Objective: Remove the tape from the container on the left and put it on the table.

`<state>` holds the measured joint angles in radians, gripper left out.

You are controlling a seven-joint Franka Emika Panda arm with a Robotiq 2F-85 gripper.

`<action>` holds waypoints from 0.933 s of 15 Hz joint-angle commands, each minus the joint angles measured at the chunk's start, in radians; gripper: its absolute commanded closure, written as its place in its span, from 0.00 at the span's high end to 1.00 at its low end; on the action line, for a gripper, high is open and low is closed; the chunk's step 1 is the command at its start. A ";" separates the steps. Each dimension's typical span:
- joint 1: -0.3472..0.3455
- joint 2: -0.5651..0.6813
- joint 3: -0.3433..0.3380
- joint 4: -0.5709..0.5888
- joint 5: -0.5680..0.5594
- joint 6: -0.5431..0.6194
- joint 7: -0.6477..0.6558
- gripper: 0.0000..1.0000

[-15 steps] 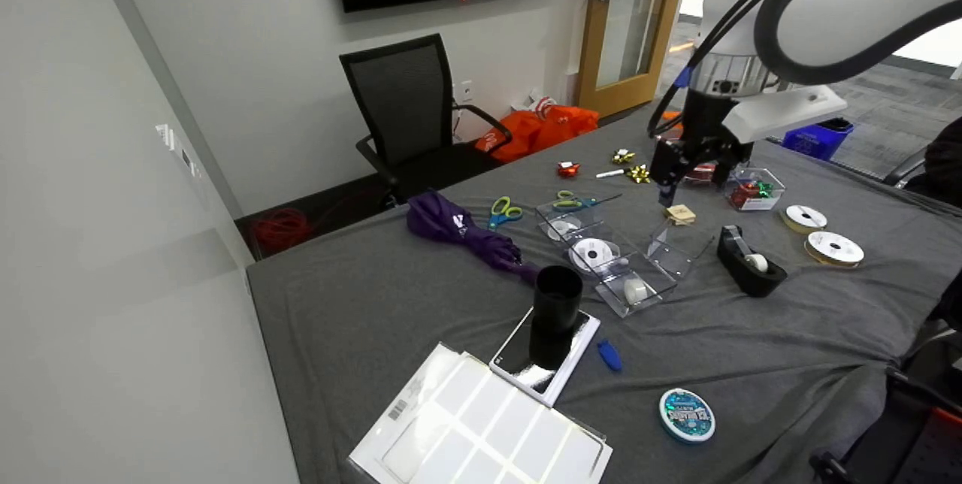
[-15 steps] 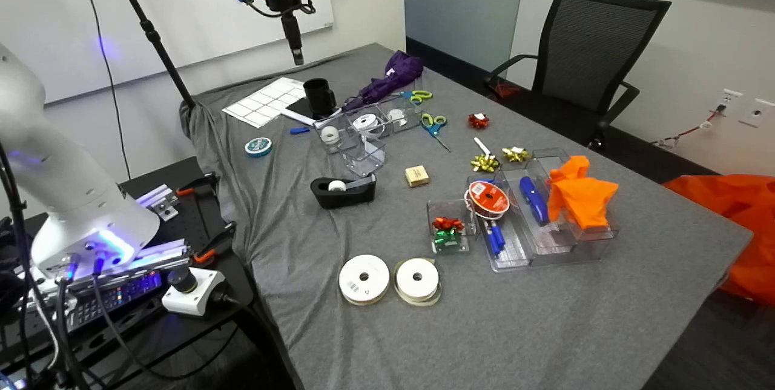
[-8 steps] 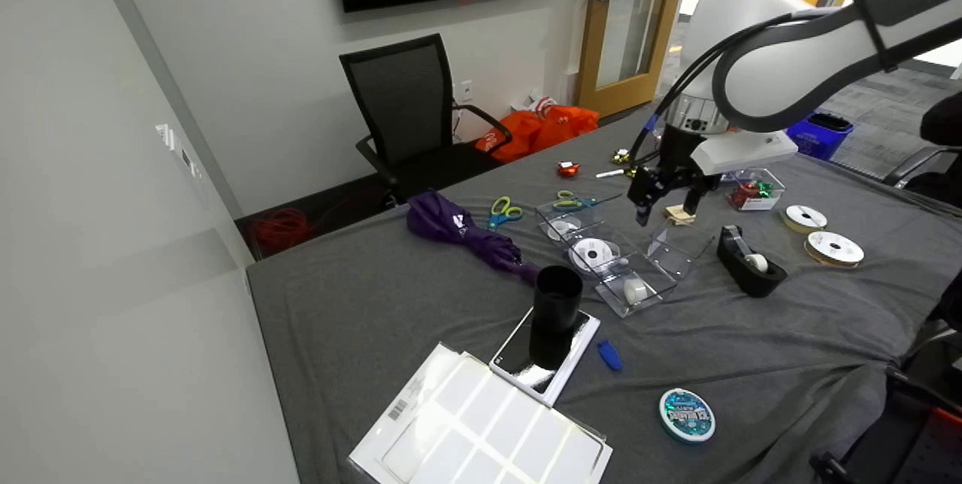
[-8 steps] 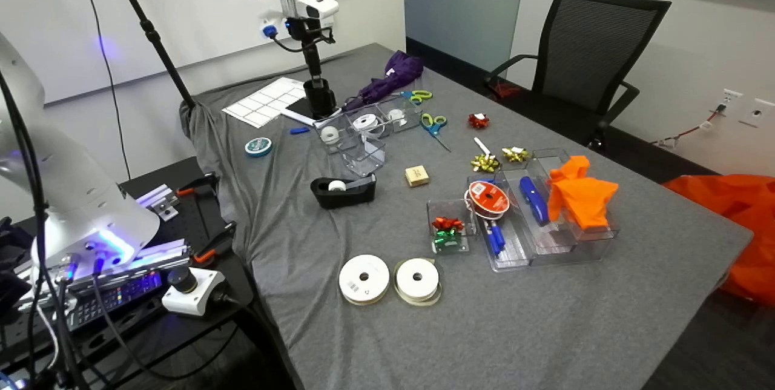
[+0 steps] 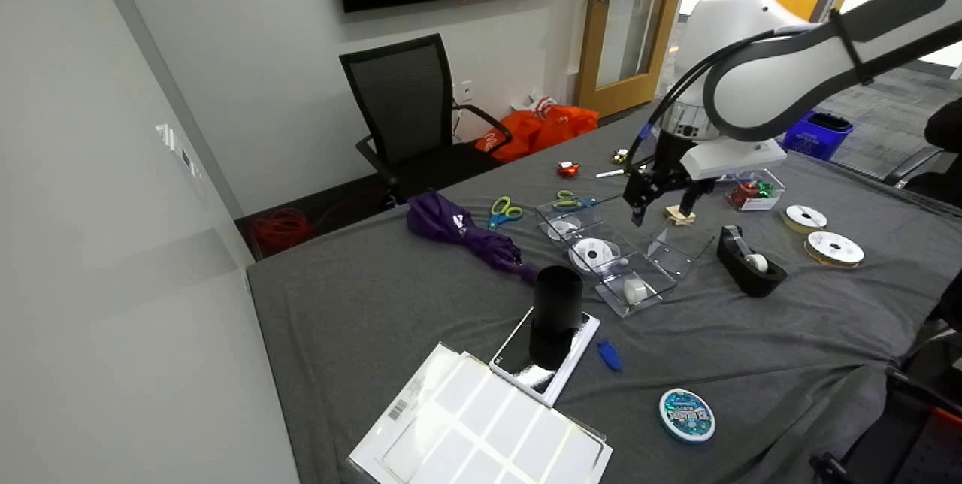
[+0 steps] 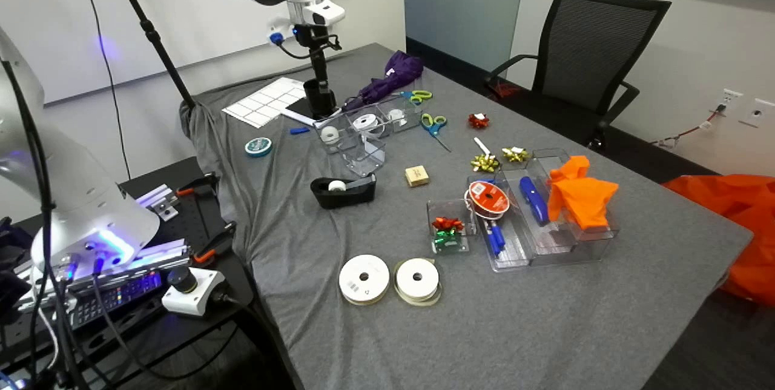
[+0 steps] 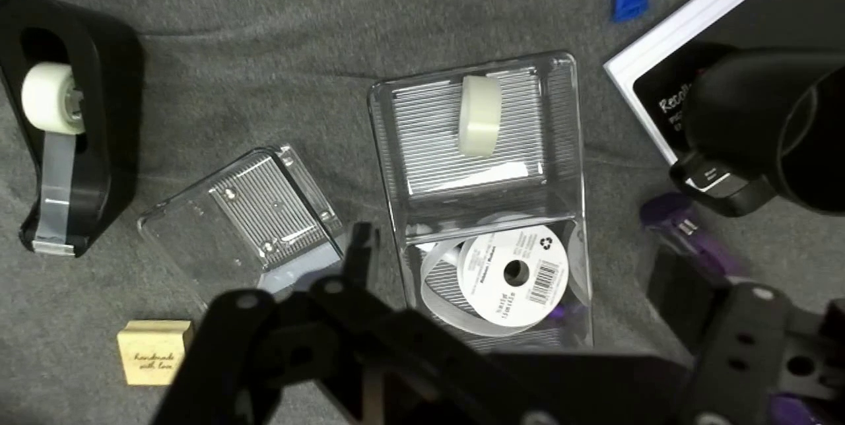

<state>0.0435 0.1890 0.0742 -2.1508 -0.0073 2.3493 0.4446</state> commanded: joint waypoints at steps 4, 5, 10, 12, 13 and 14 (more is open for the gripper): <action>0.017 0.219 -0.040 0.121 0.076 0.083 0.006 1.00; 0.009 0.245 -0.029 0.139 0.115 0.067 -0.019 1.00; 0.017 0.322 -0.031 0.194 0.199 0.017 -0.037 1.00; 0.034 0.346 -0.049 0.211 0.178 0.001 -0.011 1.00; 0.046 0.357 -0.062 0.221 0.162 -0.018 0.013 1.00; 0.054 0.366 -0.072 0.229 0.152 -0.035 0.029 1.00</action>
<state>0.0633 0.5171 0.0406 -1.9700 0.1625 2.3782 0.4390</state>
